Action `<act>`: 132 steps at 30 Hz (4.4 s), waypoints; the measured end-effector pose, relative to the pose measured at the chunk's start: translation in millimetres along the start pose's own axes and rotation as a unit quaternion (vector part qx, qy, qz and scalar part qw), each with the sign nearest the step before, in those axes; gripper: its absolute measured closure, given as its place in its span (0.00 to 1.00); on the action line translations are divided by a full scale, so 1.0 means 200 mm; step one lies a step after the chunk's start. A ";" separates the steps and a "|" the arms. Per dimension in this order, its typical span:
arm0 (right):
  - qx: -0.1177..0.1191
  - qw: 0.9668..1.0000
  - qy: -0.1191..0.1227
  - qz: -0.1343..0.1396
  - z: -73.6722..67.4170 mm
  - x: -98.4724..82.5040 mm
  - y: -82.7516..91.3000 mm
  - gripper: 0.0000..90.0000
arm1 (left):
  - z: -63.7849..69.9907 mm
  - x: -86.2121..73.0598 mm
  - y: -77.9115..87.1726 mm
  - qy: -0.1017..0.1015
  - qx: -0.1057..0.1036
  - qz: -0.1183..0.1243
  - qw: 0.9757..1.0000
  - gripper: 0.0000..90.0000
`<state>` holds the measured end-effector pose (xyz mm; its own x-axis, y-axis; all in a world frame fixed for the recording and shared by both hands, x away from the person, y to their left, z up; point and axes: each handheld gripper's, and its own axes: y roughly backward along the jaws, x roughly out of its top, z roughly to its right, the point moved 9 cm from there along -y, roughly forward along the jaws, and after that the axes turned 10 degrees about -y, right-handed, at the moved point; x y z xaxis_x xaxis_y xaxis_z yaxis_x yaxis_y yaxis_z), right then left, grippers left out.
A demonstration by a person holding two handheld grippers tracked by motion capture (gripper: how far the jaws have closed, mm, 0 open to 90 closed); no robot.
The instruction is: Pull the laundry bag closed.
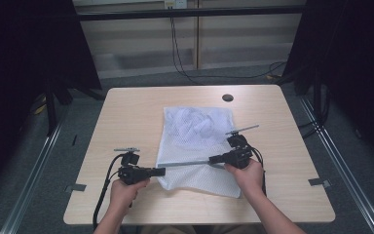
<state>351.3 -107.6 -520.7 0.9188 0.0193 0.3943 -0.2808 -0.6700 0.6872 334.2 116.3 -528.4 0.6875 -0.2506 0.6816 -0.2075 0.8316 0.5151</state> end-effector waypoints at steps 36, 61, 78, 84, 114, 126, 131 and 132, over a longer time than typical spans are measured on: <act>-0.012 1.000 -0.005 0.014 0.09 0.00 0.09 0.96 | -0.02 0.00 0.01 0.003 0.001 0.001 1.000 0.97; -0.015 1.000 -0.002 0.011 0.10 -0.01 0.09 0.96 | -0.01 -0.01 0.02 0.001 0.002 -0.002 1.000 0.97; -0.022 1.000 -0.006 0.013 0.13 -0.02 0.12 0.96 | -0.01 -0.01 0.02 0.003 0.003 -0.002 1.000 0.97; -0.020 1.000 -0.012 0.017 0.14 -0.02 0.14 0.96 | -0.01 -0.01 0.02 0.005 0.002 -0.002 1.000 0.97; -0.032 0.999 -0.010 0.026 0.20 -0.04 0.20 0.96 | -0.01 0.00 0.02 0.011 0.001 0.001 1.000 0.97; -0.036 0.999 -0.018 0.033 0.24 -0.04 0.24 0.96 | -0.01 0.00 0.03 0.009 0.004 0.001 1.000 0.97; -0.037 0.999 -0.016 0.031 0.25 -0.05 0.24 0.96 | -0.02 0.00 0.03 0.008 0.006 0.001 1.000 0.97; -0.037 0.999 -0.015 0.032 0.25 -0.05 0.24 0.96 | -0.02 0.00 0.03 0.007 0.006 0.000 1.000 0.97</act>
<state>341.6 -176.5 -522.0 0.9064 -0.0447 0.4201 -0.3572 -0.6122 0.7054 334.7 123.9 -527.2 0.6973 -0.2433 0.6743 -0.2160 0.8256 0.5213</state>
